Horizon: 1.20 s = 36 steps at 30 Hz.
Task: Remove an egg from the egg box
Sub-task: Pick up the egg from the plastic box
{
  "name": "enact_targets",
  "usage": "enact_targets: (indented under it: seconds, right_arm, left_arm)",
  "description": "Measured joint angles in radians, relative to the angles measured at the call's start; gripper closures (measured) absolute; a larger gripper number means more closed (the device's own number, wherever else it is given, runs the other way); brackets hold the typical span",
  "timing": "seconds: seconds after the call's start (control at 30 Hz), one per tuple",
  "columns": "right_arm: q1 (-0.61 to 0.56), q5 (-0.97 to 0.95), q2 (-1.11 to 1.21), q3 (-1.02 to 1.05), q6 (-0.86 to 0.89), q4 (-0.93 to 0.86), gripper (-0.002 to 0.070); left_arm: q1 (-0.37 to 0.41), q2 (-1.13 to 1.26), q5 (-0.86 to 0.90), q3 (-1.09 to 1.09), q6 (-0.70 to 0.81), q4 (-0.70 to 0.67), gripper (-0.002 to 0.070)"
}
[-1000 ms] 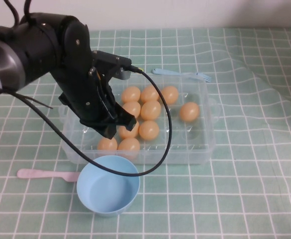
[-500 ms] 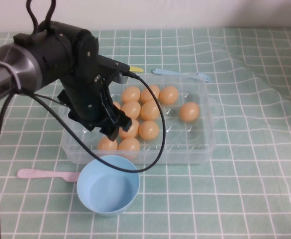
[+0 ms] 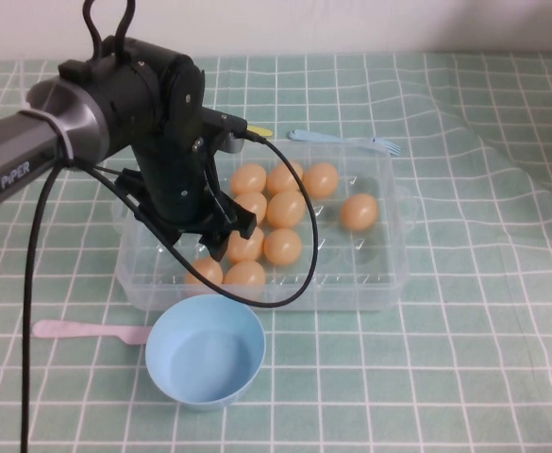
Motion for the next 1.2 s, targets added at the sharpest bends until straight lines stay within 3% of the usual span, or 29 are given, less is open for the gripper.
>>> enact_targets:
  seconds: [1.2]
  right_arm:
    - [0.000,0.000,0.000,0.000,0.000,0.000,0.0694]
  left_arm:
    - [0.011,0.098,-0.012,-0.008,-0.003,-0.021,0.0244]
